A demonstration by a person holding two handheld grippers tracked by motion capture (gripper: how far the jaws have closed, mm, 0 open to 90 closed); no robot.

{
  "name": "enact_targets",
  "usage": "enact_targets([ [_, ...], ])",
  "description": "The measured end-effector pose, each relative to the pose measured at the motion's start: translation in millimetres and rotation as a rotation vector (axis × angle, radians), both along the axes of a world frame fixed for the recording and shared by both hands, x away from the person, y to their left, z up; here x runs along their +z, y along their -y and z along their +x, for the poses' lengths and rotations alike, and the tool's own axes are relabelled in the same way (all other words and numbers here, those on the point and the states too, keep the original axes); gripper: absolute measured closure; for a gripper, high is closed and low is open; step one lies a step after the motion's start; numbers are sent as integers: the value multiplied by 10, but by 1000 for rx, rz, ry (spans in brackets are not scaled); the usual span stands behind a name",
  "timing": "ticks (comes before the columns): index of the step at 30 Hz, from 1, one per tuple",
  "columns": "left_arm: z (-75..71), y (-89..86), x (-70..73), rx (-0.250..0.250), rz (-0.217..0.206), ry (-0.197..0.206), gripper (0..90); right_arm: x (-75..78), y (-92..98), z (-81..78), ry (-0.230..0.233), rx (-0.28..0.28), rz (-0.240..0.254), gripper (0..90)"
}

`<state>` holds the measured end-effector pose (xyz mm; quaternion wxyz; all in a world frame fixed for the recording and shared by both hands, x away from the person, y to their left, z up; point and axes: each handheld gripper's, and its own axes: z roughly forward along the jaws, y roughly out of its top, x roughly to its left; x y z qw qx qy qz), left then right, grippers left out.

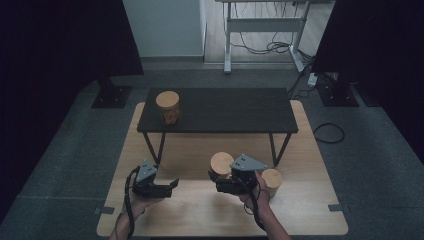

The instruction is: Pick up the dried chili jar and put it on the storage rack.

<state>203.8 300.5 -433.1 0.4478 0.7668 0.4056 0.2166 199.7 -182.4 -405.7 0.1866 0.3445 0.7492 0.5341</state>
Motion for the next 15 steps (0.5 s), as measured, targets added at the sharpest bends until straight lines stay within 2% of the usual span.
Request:
enact_targets([
  [9,3,5,-5,-3,-1,0,39,107,-6,25,15,6,-18,238],
  [15,6,4,-7,-1,3,-3,39,118,-17,42,14,10,-22,239],
])
